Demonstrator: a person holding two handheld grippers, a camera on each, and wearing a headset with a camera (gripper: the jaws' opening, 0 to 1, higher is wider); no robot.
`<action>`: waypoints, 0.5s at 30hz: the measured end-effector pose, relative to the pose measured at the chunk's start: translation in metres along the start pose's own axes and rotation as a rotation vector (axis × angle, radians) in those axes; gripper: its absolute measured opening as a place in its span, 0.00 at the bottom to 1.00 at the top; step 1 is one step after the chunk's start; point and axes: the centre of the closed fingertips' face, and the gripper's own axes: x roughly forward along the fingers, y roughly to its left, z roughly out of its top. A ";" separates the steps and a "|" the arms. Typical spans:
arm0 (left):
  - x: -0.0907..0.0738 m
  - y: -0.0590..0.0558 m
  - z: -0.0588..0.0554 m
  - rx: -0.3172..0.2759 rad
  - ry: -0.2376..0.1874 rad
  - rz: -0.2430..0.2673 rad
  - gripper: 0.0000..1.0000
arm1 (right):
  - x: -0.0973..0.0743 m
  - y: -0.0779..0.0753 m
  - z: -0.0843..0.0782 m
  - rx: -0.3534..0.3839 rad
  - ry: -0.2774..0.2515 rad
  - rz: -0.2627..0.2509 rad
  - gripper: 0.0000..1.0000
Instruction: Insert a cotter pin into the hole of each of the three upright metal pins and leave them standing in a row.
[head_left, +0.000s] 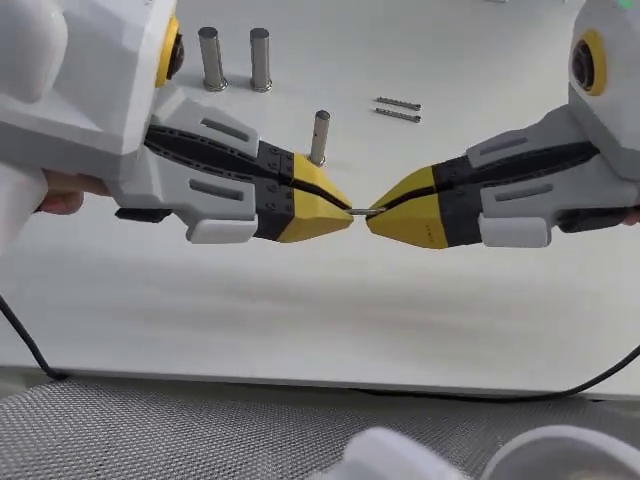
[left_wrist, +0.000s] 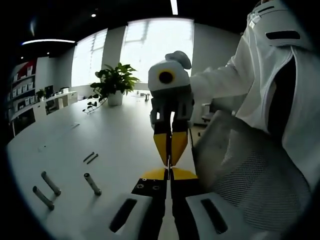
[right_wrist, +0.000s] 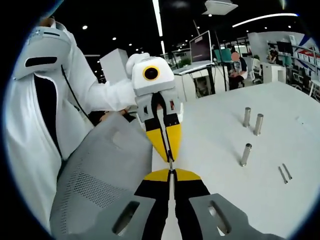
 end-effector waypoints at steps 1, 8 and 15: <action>0.000 0.000 -0.001 -0.001 0.002 0.004 0.00 | 0.000 -0.002 0.000 0.006 0.001 -0.008 0.00; -0.002 0.003 0.000 -0.024 -0.002 0.025 0.00 | 0.000 -0.006 0.004 -0.008 -0.016 -0.027 0.00; -0.002 0.006 -0.002 -0.011 -0.010 0.050 0.10 | -0.002 -0.010 0.007 0.019 -0.044 -0.040 0.00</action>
